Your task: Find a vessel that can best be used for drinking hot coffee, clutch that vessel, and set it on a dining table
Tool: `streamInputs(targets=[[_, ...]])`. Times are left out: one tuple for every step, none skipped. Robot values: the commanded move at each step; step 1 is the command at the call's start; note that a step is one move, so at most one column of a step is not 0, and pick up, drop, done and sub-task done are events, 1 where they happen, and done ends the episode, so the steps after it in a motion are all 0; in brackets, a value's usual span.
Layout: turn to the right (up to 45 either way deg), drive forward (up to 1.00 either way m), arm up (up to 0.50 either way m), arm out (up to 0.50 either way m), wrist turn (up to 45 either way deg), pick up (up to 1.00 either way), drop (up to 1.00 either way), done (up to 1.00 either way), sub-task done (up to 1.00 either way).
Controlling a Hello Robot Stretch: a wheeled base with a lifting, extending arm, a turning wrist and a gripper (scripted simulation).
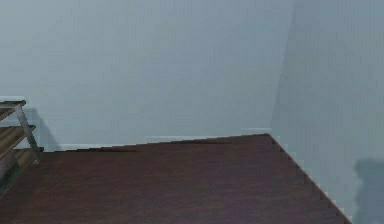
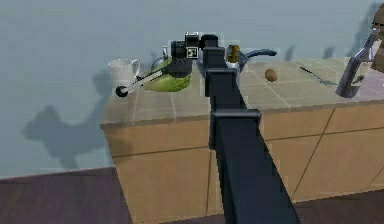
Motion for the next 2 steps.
streamInputs(targets=[[0.0, 0.0, 0.0, 0.0, -45.0, 0.0, 0.0, 0.0, 0.0], [0.0, 0.0, 0.0, 0.0, -21.0, 0.0, 0.0, 0.0, 0.0]])
